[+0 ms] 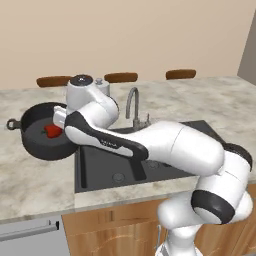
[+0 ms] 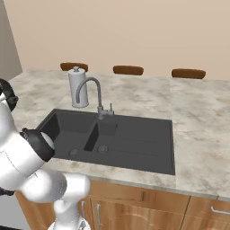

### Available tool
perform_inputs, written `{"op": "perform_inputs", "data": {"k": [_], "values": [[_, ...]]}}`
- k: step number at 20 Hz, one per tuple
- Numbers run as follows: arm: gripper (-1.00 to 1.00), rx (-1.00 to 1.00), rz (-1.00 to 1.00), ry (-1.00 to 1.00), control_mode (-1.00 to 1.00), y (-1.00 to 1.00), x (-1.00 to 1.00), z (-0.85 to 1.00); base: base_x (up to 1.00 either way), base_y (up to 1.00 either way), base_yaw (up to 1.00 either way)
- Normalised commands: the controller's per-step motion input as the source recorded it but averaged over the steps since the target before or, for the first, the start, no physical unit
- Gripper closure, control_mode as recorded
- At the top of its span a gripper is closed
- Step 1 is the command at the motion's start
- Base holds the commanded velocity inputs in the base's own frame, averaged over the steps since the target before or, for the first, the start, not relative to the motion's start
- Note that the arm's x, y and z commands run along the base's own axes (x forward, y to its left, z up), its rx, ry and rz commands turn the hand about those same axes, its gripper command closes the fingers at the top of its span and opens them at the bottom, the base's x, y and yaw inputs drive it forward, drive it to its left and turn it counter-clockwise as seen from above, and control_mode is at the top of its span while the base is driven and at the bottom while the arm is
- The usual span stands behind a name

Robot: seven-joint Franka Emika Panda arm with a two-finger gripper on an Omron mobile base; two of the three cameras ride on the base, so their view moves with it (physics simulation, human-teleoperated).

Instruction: Dump the bell pepper from the pot into the sink. Then turn on the water and wash the bell pepper. Then turn off the water and put the bell pepper back in the pot.

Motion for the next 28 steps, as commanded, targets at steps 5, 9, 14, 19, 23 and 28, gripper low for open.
{"op": "perform_inputs", "data": {"k": [5,9,14,19,23,28], "values": [[1.00,0.21,-0.06,0.03,-1.00,-1.00,-0.04,0.47,0.00,0.00,0.00],[1.00,0.05,-0.06,0.00,-1.00,-0.92,-0.12,0.25,0.00,0.00,0.00],[1.00,0.00,-0.06,0.05,-1.00,-0.85,-0.25,0.18,0.00,0.00,0.00],[1.00,-0.01,-0.10,0.00,-1.00,-0.85,-0.22,0.01,0.00,0.00,0.00],[1.00,-0.03,-0.11,0.06,-1.00,-0.81,-0.02,0.00,0.00,0.00,0.00],[1.00,-0.01,-0.12,0.15,-1.00,-0.84,0.00,0.00,0.00,0.00,0.00]]}}
